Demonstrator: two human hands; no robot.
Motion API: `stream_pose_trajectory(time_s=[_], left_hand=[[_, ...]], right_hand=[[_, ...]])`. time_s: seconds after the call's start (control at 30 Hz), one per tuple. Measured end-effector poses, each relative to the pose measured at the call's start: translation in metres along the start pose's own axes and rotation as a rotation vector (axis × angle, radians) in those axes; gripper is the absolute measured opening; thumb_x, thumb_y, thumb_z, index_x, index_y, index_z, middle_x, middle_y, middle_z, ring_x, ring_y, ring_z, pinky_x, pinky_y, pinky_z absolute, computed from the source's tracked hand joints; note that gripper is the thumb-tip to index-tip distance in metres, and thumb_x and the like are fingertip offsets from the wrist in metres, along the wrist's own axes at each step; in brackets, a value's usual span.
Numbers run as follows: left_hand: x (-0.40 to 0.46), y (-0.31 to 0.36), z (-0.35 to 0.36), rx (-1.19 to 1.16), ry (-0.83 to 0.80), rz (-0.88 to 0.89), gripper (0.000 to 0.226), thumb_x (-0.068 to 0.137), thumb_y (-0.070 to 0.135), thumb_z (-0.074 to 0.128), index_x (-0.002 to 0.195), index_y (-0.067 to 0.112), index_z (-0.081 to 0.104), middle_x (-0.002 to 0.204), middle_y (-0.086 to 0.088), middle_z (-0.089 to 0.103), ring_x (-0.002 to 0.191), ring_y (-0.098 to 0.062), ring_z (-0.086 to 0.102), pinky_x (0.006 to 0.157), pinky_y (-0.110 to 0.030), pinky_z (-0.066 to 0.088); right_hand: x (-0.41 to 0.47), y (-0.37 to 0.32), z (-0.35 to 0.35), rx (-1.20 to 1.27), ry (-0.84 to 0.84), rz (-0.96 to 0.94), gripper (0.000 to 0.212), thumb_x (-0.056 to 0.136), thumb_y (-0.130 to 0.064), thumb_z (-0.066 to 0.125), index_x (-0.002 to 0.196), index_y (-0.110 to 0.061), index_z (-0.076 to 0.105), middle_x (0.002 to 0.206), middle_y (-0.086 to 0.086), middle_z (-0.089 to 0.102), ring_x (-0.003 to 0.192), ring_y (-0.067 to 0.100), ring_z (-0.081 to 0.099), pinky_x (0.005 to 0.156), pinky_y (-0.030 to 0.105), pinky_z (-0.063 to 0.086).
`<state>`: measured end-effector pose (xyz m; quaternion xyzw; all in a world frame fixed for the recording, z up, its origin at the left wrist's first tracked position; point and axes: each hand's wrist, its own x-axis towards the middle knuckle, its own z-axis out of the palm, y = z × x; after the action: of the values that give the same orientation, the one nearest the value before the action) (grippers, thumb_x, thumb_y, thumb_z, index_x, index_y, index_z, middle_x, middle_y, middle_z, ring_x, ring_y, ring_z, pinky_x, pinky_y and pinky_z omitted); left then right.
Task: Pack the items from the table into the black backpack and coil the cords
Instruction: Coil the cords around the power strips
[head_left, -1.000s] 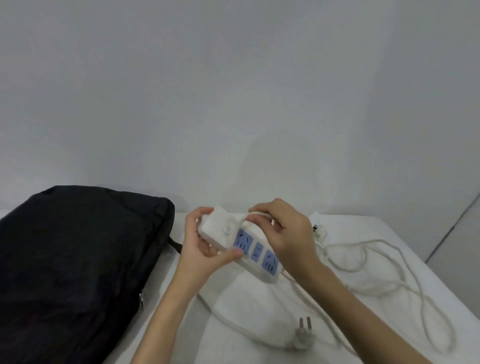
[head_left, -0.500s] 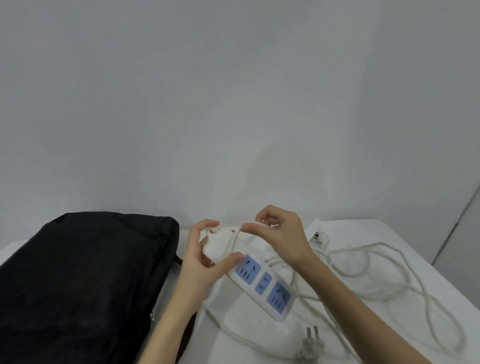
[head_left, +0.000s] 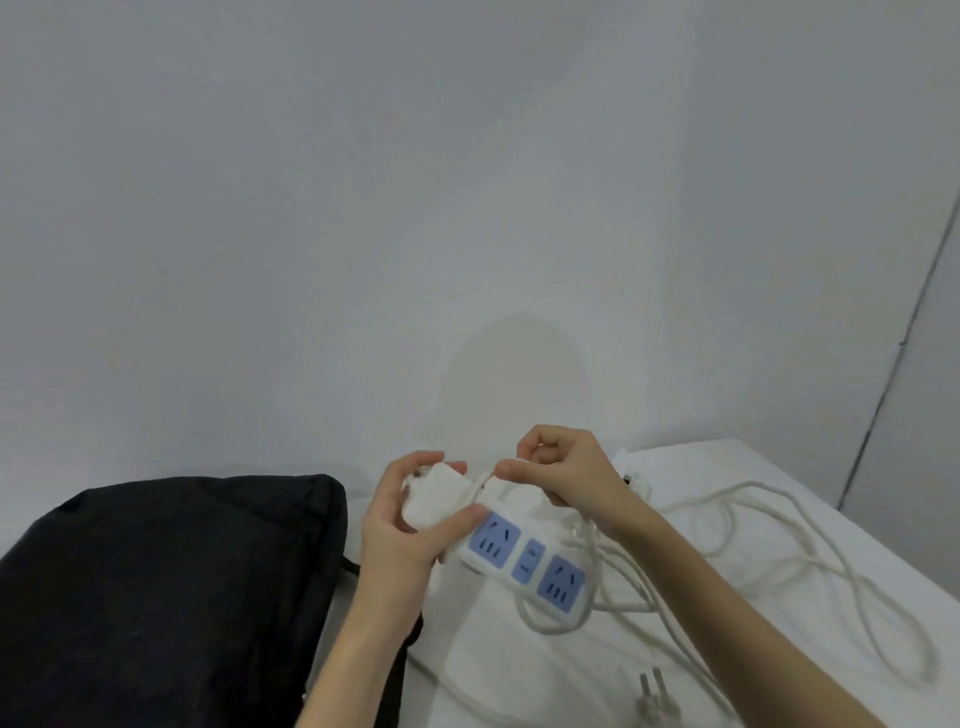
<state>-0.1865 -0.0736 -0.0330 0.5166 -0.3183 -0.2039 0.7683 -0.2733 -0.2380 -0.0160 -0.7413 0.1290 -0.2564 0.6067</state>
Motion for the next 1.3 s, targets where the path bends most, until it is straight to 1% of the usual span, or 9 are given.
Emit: stream_pose_trajectory(time_s=[0.33, 0.47, 0.57, 0.7, 0.83, 0.93, 1.07, 1.13, 1.3], left_hand=[[0.017, -0.002, -0.012, -0.300, 0.251, -0.151, 0.050, 0.064, -0.015, 0.065, 0.100, 0.019, 0.057, 0.102, -0.008, 0.064, 0.088, -0.021, 0.064, 0.071, -0.034, 0.057], [0.024, 0.004, -0.030, -0.393, 0.302, -0.121, 0.053, 0.057, -0.004, 0.067, 0.103, 0.020, 0.055, 0.100, -0.007, 0.064, 0.084, -0.019, 0.066, 0.073, -0.033, 0.057], [0.026, 0.008, -0.046, -0.428, 0.385, -0.078, 0.053, 0.059, 0.000, 0.070, 0.105, 0.022, 0.056, 0.100, -0.005, 0.065, 0.082, -0.016, 0.068, 0.070, -0.029, 0.058], [0.028, 0.000, -0.050, -0.445, 0.470, -0.151, 0.054, 0.073, -0.003, 0.069, 0.121, 0.016, 0.053, 0.104, -0.007, 0.063, 0.084, -0.019, 0.068, 0.067, -0.031, 0.057], [0.029, -0.001, -0.049, -0.471, 0.536, -0.154, 0.053, 0.076, 0.000, 0.070, 0.124, 0.016, 0.053, 0.109, -0.010, 0.063, 0.086, -0.020, 0.068, 0.069, -0.032, 0.057], [0.028, 0.005, -0.055, -0.507, 0.533, -0.126, 0.056, 0.077, 0.001, 0.069, 0.128, 0.013, 0.051, 0.109, -0.011, 0.064, 0.086, -0.021, 0.069, 0.067, -0.031, 0.058], [0.029, 0.011, -0.074, -0.473, 0.654, -0.066, 0.050, 0.077, -0.003, 0.068, 0.119, 0.019, 0.053, 0.119, -0.012, 0.061, 0.099, -0.024, 0.067, 0.080, -0.038, 0.058], [0.030, 0.009, -0.076, -0.440, 0.687, -0.050, 0.047, 0.076, -0.005, 0.070, 0.112, 0.021, 0.054, 0.120, -0.011, 0.059, 0.101, -0.024, 0.066, 0.079, -0.037, 0.058], [0.032, -0.001, -0.066, -0.396, 0.648, -0.119, 0.044, 0.075, -0.005, 0.070, 0.105, 0.023, 0.056, 0.113, -0.011, 0.060, 0.101, -0.027, 0.065, 0.086, -0.041, 0.055]], right_hand=[[0.014, 0.054, 0.014, 0.468, -0.077, 0.179, 0.012, 0.075, -0.023, 0.063, 0.073, -0.012, 0.058, 0.056, -0.001, 0.054, 0.039, 0.006, 0.037, 0.040, 0.017, 0.030], [0.006, 0.082, 0.014, 0.206, -0.010, 0.197, 0.020, 0.073, -0.018, 0.073, 0.092, -0.012, 0.069, 0.081, 0.009, 0.066, 0.070, 0.023, 0.057, 0.063, 0.030, 0.046], [-0.012, 0.089, 0.028, 0.301, 0.114, 0.148, 0.039, 0.084, -0.037, 0.063, 0.091, 0.001, 0.063, 0.077, 0.011, 0.064, 0.063, 0.018, 0.058, 0.059, 0.024, 0.048], [-0.038, 0.093, 0.055, -0.025, 0.414, -0.229, 0.028, 0.083, -0.045, 0.051, 0.087, -0.020, 0.062, 0.082, -0.003, 0.066, 0.072, 0.009, 0.061, 0.061, 0.020, 0.046], [-0.050, 0.107, 0.065, -0.504, 0.327, -0.361, 0.052, 0.073, -0.059, 0.064, 0.115, -0.033, 0.047, 0.100, -0.018, 0.059, 0.082, 0.001, 0.059, 0.068, 0.008, 0.043], [-0.042, 0.113, 0.050, -0.522, 0.206, -0.309, 0.049, 0.076, -0.070, 0.053, 0.112, -0.038, 0.048, 0.083, -0.016, 0.059, 0.052, 0.002, 0.048, 0.051, 0.010, 0.036], [-0.001, 0.097, 0.002, -0.250, 0.326, -0.137, 0.010, 0.082, -0.028, 0.067, 0.074, -0.023, 0.064, 0.061, 0.006, 0.057, 0.052, 0.001, 0.045, 0.052, 0.014, 0.034], [0.026, 0.087, -0.023, -0.292, 0.329, -0.022, 0.011, 0.085, -0.009, 0.067, 0.074, -0.012, 0.065, 0.052, -0.003, 0.052, 0.045, 0.000, 0.043, 0.048, 0.009, 0.033], [0.066, 0.077, -0.055, -0.424, 0.463, 0.135, 0.009, 0.086, -0.020, 0.065, 0.082, -0.013, 0.065, 0.060, 0.000, 0.054, 0.055, 0.016, 0.047, 0.049, 0.020, 0.036]])
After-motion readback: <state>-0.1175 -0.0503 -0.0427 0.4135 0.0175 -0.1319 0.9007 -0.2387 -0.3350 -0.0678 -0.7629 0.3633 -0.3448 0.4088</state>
